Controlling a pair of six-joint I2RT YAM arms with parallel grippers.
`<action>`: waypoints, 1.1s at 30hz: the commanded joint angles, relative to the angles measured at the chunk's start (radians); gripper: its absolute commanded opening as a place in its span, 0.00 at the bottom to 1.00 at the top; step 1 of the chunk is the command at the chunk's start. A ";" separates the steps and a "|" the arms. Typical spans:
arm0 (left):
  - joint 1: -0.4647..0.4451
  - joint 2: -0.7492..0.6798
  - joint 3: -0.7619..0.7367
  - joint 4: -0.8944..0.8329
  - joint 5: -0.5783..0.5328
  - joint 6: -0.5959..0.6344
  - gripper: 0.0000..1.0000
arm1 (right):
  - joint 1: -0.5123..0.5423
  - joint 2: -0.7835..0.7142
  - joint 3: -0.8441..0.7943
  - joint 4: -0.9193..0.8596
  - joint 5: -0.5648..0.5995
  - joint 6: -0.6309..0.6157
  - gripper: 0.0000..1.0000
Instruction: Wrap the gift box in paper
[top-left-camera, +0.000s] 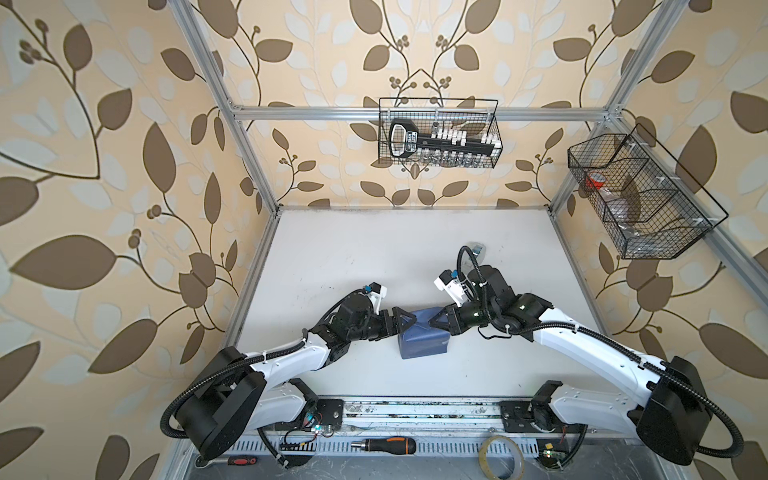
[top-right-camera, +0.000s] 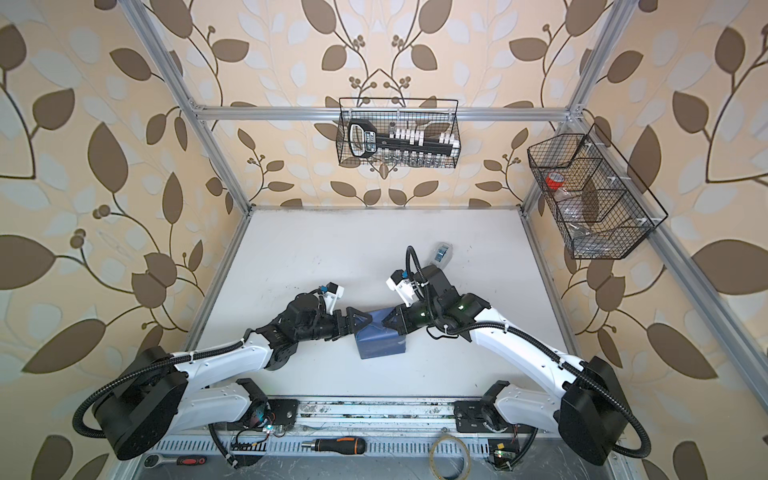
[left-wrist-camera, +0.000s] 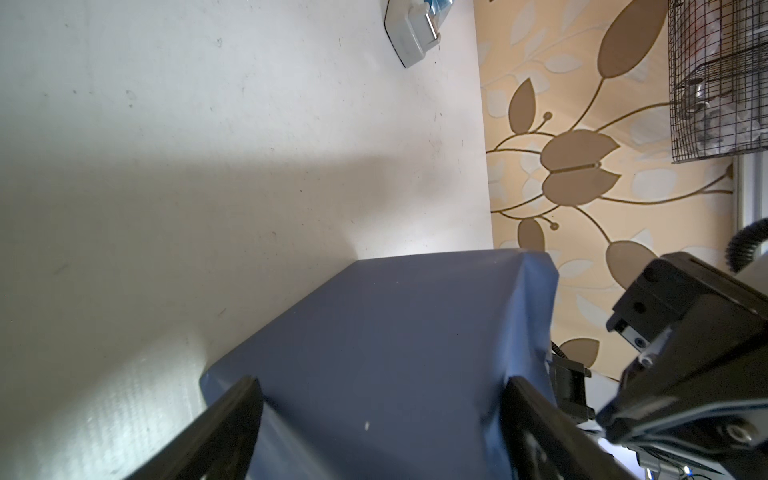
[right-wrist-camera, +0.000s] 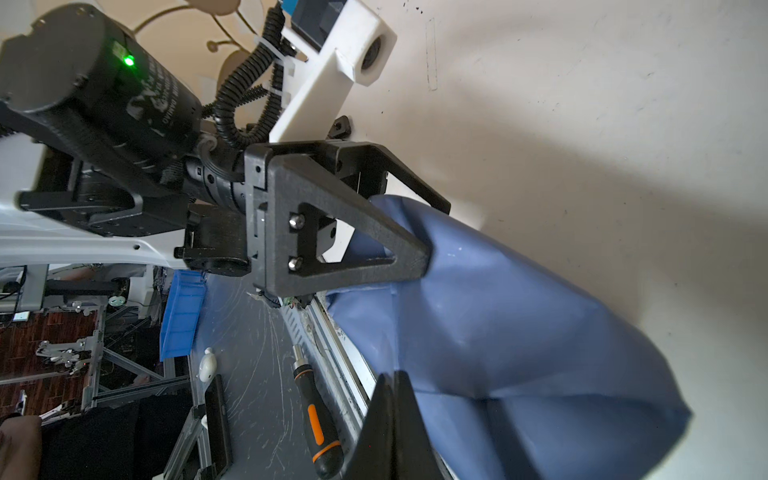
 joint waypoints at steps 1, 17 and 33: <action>-0.013 0.039 -0.018 -0.176 -0.031 0.049 0.91 | 0.010 0.017 0.033 -0.021 0.007 -0.035 0.00; -0.013 0.036 -0.021 -0.176 -0.031 0.049 0.91 | 0.016 0.062 0.056 -0.039 0.043 -0.067 0.00; -0.013 0.041 -0.023 -0.167 -0.023 0.044 0.91 | 0.037 0.079 0.050 -0.087 0.118 -0.134 0.00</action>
